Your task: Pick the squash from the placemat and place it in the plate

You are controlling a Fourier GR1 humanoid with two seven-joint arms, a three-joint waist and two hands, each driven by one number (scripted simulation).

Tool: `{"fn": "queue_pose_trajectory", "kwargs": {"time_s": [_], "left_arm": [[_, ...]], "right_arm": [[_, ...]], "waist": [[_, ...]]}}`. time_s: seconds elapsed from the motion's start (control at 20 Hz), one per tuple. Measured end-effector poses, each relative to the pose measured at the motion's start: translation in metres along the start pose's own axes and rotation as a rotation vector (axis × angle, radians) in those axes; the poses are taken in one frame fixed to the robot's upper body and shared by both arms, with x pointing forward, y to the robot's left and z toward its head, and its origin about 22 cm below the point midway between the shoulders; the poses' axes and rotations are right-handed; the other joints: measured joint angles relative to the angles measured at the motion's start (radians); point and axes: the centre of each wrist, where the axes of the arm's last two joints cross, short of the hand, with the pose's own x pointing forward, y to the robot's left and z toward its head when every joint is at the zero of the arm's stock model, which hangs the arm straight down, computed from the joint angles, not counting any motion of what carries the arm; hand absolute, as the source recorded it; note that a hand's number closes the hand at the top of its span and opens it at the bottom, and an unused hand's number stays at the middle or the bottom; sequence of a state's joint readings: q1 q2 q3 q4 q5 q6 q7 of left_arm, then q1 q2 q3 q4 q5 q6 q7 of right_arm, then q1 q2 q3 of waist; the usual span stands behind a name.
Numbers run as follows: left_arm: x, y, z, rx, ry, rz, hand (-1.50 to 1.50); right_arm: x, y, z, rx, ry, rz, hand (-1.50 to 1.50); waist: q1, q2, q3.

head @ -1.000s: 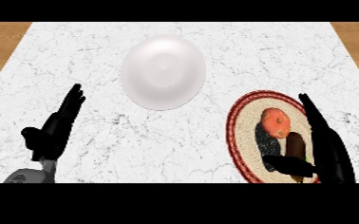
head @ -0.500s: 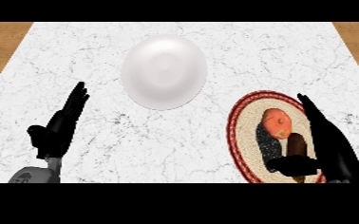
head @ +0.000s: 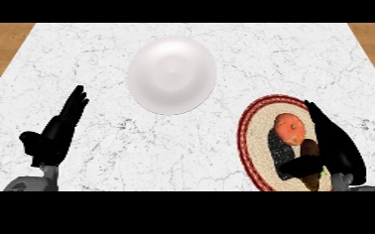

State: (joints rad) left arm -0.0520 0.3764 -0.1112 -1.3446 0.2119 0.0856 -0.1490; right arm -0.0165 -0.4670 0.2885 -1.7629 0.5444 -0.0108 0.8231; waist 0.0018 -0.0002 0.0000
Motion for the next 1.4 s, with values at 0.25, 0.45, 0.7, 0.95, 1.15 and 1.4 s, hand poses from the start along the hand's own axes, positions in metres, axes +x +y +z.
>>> {"fn": "queue_pose_trajectory", "kwargs": {"time_s": [0.25, 0.45, 0.7, 0.95, 1.15, 1.4], "left_arm": [[0.0, -0.003, -0.001, -0.006, -0.001, 0.0, 0.0], [-0.006, -0.004, 0.001, -0.008, -0.005, -0.006, 0.0], [-0.005, -0.005, 0.004, -0.006, 0.003, -0.005, 0.0], [0.001, -0.003, -0.005, -0.006, 0.003, -0.003, 0.0], [0.001, 0.002, -0.006, -0.009, 0.002, -0.001, 0.0], [-0.004, -0.007, -0.002, -0.009, 0.004, 0.001, 0.0]], "right_arm": [[0.007, 0.009, -0.015, 0.007, 0.014, 0.015, -1.5], [0.005, 0.018, -0.027, 0.006, 0.045, 0.049, -1.5], [-0.001, 0.029, -0.041, 0.011, 0.054, 0.059, 1.5], [-0.007, 0.032, -0.053, 0.054, -0.011, 0.061, 1.5], [-0.01, 0.034, -0.051, 0.055, -0.056, 0.059, 1.5], [-0.007, 0.035, -0.058, 0.003, -0.108, 0.073, 1.5]], "waist": [[0.0, 0.0, 0.0], [0.0, 0.0, 0.0], [0.001, 0.0, 0.0], [-0.001, -0.006, -0.008], [-0.002, -0.008, -0.01], [-0.002, -0.009, -0.011]]}}
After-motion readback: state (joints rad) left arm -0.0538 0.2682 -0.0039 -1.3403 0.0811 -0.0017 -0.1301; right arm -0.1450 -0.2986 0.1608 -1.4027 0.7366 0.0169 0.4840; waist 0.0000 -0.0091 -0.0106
